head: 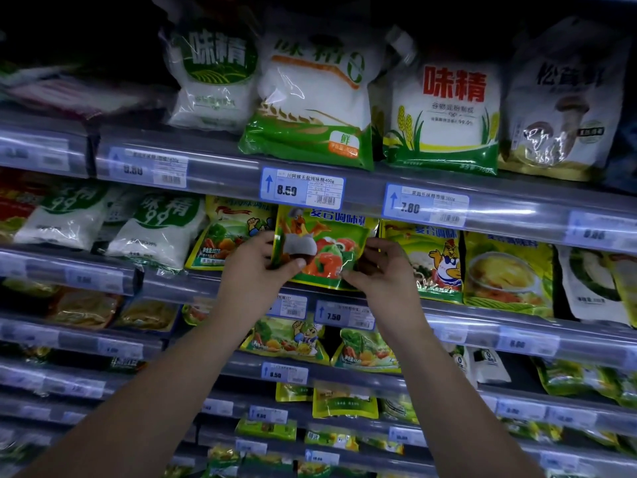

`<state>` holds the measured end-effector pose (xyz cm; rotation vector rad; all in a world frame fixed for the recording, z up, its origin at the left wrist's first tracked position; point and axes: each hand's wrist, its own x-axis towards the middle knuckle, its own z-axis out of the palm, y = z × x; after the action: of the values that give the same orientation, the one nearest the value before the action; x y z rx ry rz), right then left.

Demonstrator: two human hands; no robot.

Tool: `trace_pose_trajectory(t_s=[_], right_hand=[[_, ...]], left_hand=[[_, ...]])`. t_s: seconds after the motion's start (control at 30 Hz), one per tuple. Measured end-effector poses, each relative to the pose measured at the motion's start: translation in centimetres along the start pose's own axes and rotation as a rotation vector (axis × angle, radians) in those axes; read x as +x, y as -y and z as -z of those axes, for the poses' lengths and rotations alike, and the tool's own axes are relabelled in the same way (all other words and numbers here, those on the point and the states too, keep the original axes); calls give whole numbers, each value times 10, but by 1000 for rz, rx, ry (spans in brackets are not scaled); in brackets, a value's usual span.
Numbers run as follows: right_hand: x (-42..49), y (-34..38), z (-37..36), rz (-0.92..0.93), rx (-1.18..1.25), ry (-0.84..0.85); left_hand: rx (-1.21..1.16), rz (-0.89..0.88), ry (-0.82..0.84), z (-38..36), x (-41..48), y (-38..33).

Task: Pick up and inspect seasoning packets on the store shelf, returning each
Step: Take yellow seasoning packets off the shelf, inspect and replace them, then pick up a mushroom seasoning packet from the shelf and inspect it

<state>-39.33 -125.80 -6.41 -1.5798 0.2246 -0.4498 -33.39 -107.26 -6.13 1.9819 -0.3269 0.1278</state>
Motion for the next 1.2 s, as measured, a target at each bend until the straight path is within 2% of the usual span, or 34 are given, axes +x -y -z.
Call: trace_pose_trajectory(t_s=[0.1,0.3,0.53,0.67,0.8,0.93,1.0,1.2], right_hand=[[4,-2,-4,12,-78,14],[-2,-3,0,-43,-170,51],[-10,2,24,-54,-133,24],[-17,3,59,-11,-114,-130],[-26,2,97,57,-308,-301],[-37,1,113,46,-473,-278],[-38,-3,115,42,-483,-263],[-38,-6,121,16,-444,-255]], left_hand=[[94,-29,-29,-1,4,2],[446,-133,-142,-8,3,13],[479,-172,-158,-13,0,5],[445,-290,-136,-32,-11,-17],[296,-332,4,-71,-19,-48],[363,-211,196,-107,-9,-62],[336,-167,211,-120,-3,-62],[-20,-26,169,-139,4,-61]])
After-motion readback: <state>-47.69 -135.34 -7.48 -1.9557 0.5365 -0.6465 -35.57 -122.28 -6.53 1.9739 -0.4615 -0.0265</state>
